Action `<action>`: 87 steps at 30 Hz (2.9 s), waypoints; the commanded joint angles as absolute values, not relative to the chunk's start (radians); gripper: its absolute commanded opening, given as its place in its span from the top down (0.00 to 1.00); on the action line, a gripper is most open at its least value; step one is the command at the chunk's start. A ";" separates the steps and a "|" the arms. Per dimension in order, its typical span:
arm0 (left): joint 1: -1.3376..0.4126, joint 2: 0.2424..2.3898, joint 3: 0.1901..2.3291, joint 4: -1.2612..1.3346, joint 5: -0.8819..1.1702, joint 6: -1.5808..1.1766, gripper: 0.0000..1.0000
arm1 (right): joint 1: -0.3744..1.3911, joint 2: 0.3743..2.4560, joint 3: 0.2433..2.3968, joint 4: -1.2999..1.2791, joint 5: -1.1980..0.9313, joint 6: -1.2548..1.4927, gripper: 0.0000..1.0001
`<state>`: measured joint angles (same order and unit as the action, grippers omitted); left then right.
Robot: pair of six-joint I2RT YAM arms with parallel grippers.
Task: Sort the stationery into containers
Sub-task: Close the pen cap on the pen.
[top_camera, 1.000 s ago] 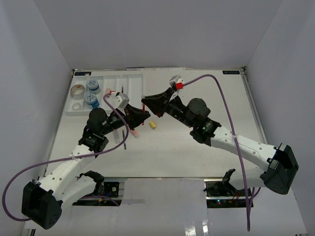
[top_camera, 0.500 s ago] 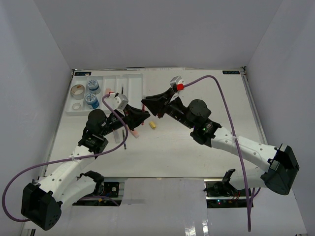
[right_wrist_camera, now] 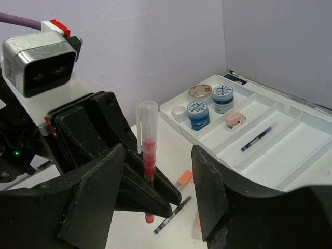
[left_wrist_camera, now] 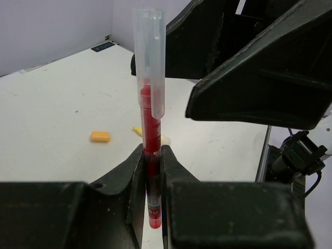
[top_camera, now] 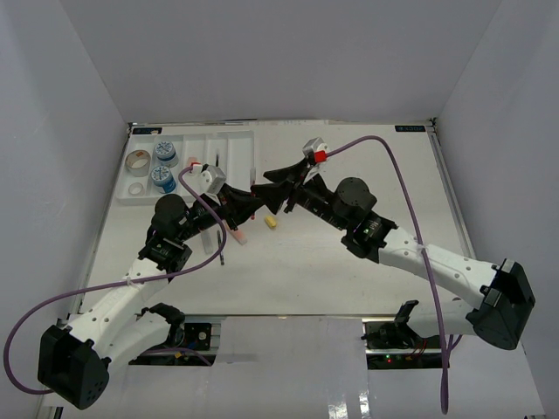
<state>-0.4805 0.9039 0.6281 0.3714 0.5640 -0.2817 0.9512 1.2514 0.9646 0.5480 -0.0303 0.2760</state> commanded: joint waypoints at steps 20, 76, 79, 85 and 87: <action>-0.477 0.922 0.680 0.337 0.793 -0.186 1.00 | 0.908 1.077 1.147 0.121 -0.241 -0.129 0.00; -0.477 0.943 0.673 0.393 0.893 -0.204 1.00 | 0.765 1.361 1.335 0.112 -0.856 -0.026 0.86; -0.477 0.937 0.672 0.393 0.873 -0.207 1.00 | 0.773 1.355 1.325 0.106 -0.821 -0.028 0.90; -0.477 0.919 0.664 0.393 0.838 -0.209 1.00 | 0.805 1.362 1.342 0.003 -0.753 -0.095 0.92; -0.477 0.920 0.670 0.385 0.838 -0.207 1.00 | 0.818 1.377 1.365 -0.082 -0.715 -0.123 0.92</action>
<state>-0.4797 0.9501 0.6445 0.3561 0.8619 -0.2024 0.7895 1.3643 1.3277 0.0380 -0.7746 -0.0563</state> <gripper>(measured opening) 0.229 0.210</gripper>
